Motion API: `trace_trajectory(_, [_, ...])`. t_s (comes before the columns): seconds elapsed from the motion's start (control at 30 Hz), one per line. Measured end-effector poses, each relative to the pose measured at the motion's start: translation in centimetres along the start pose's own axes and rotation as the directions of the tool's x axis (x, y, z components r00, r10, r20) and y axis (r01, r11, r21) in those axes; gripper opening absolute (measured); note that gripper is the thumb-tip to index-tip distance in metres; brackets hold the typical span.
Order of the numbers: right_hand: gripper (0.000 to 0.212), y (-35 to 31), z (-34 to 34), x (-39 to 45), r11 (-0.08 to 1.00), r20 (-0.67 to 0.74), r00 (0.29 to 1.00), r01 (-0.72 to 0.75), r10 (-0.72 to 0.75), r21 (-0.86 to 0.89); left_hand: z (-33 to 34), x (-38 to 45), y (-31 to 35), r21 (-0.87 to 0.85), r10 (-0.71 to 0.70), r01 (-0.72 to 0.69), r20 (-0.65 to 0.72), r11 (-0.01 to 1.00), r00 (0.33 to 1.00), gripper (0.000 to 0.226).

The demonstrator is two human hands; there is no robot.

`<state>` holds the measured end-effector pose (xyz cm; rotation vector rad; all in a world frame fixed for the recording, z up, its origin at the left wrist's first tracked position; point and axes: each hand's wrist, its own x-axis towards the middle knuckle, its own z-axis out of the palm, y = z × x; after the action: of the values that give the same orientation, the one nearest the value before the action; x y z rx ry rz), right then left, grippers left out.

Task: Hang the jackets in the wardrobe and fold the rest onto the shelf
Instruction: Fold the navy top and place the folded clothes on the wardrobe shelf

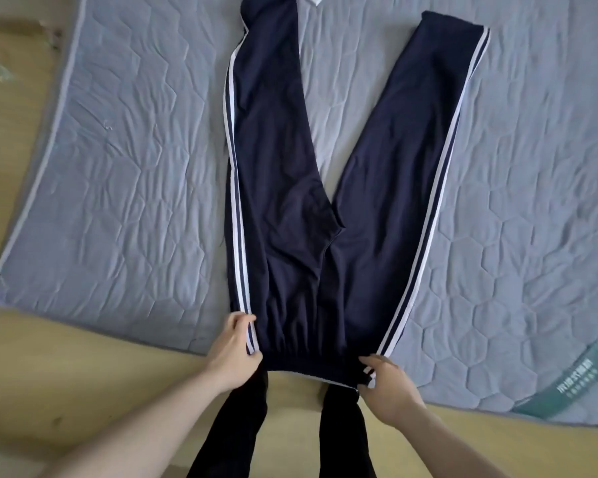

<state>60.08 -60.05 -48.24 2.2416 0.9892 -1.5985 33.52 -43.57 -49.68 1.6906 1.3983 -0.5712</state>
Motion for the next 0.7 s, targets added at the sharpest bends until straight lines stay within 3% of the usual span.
trace_trajectory(0.07, [0.061,0.0,0.0,0.7,0.998,-0.077,0.997,-0.003,0.008,0.069,0.1,1.0,0.4,-0.154,-0.183,0.174,-0.051,0.973,0.982,0.080])
trace_trajectory(0.17, [0.063,0.4,0.2,1.8,0.994,-0.093,0.995,-0.019,0.029,0.105,0.8,2.4,0.1,-0.348,-0.412,0.402,0.049,0.847,0.910,0.078])
trace_trajectory(0.27, [0.065,0.9,0.5,2.5,0.992,-0.028,0.998,-0.049,0.053,0.115,1.8,2.8,-0.2,-0.427,-0.446,0.464,0.150,0.776,0.883,0.056])
trace_trajectory(0.37, [0.062,1.2,0.3,2.5,0.984,-0.003,0.998,-0.064,0.065,0.169,2.1,2.0,1.2,-0.482,-0.417,0.360,-0.012,0.798,0.909,0.033])
trace_trajectory(0.43, [0.057,1.5,-0.1,2.3,0.968,-0.015,0.996,-0.080,0.086,0.237,1.7,1.0,2.9,-0.467,-0.359,0.250,-0.159,0.848,0.920,0.028])
trace_trajectory(0.57, [0.048,2.7,-1.3,2.0,0.902,-0.061,0.981,-0.142,0.182,0.409,0.6,-1.0,6.8,-0.454,-0.118,-0.029,-0.292,0.891,0.949,0.049])
trace_trajectory(0.7, [0.035,4.0,-2.9,2.0,0.831,-0.104,0.961,-0.164,0.256,0.532,0.2,-2.1,11.2,-0.381,0.137,-0.257,-0.314,0.888,0.939,0.066])
